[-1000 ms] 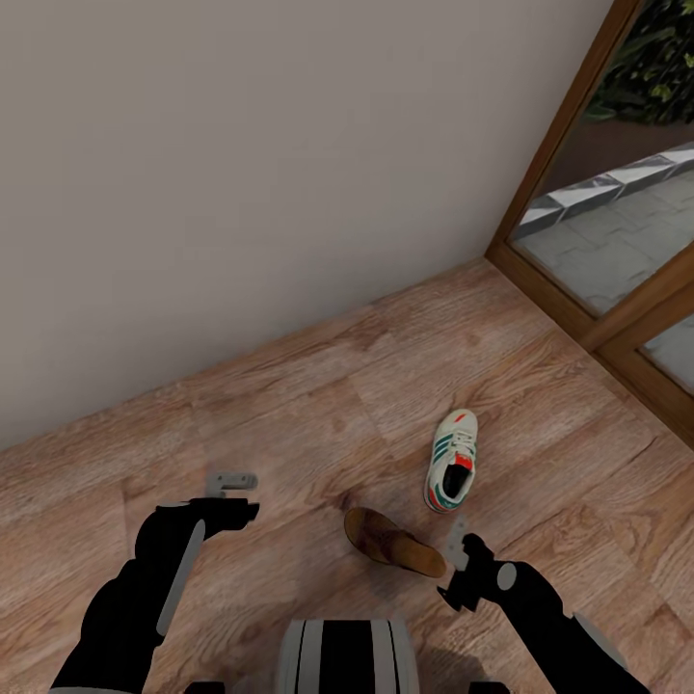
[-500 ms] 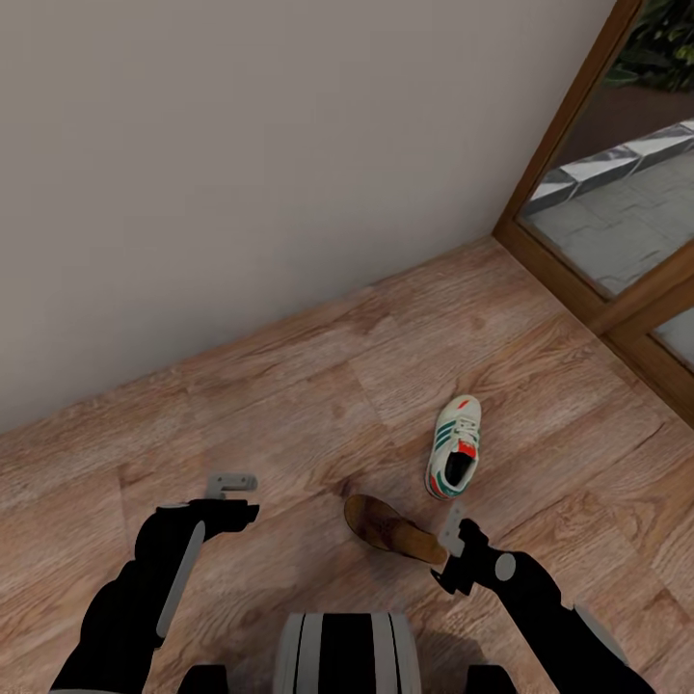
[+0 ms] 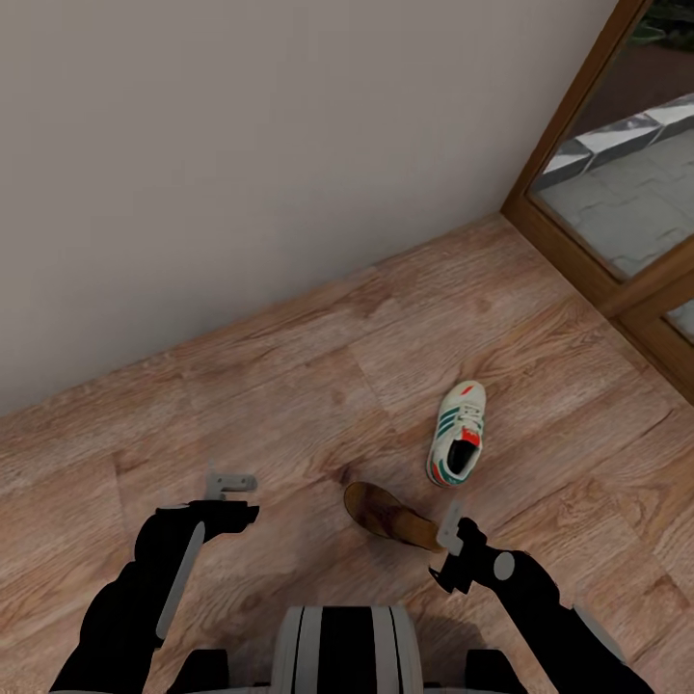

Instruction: Pick up the two gym shoes and the two sandals from the corridor floor and place them onto the hallstand (shoe rack) in the corridor, making sure they are on the rack and not on the floor. Arrange them so the two gym shoes are next to each other and the two sandals are next to each other.

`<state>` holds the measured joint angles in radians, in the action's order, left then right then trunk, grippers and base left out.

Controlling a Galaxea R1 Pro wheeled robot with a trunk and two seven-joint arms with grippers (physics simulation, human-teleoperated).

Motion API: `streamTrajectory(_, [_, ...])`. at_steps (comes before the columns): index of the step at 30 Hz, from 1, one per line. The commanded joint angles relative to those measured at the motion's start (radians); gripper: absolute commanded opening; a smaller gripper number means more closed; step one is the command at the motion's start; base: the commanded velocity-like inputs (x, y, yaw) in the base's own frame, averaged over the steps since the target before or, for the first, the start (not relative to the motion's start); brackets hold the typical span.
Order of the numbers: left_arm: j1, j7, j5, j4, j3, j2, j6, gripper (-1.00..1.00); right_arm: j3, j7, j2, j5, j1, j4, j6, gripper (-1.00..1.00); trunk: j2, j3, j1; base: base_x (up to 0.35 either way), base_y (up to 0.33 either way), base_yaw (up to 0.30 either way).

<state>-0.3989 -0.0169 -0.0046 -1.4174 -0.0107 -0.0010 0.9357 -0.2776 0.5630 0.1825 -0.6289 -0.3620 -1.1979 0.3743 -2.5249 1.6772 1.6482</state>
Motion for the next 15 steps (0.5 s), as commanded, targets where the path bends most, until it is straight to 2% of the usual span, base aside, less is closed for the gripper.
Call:
streamTrajectory(1, [0.000, 0.000, 0.000, 0.000, 0.000, 0.000, 0.000, 1.00, 0.000, 0.000, -0.001, 0.000, 0.000, 0.000, 0.000, 1.00, 0.000, 0.004, 0.000, 0.000, 0.000, 0.000])
streamTrajectory(15, [0.001, 0.000, 0.000, 0.000, -0.001, 0.001, 0.000, 1.00, 0.000, -0.001, -0.003, -0.001, 0.000, 0.000, 0.000, 1.00, -0.004, 0.058, 0.007, 0.000, 0.000, 0.000])
